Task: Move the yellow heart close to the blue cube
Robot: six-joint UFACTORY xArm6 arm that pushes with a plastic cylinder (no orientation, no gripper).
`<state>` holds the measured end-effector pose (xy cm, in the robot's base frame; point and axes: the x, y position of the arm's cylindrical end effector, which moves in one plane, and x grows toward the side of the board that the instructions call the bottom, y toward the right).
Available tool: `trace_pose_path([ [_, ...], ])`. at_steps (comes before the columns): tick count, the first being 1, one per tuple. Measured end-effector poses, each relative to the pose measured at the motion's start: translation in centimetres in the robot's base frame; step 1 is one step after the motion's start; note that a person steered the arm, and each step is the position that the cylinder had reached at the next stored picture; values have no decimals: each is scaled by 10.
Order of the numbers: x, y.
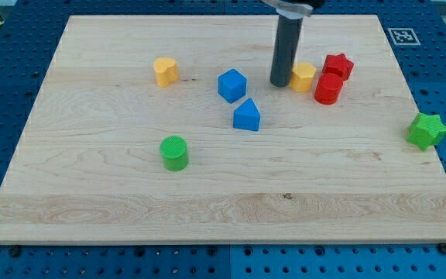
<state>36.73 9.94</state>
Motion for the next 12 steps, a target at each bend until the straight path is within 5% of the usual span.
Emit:
trace_pose_path([
  [4,0,21],
  [6,-2,-69],
  [8,-1,-85],
  [9,36,-85],
  [12,59,-88],
])
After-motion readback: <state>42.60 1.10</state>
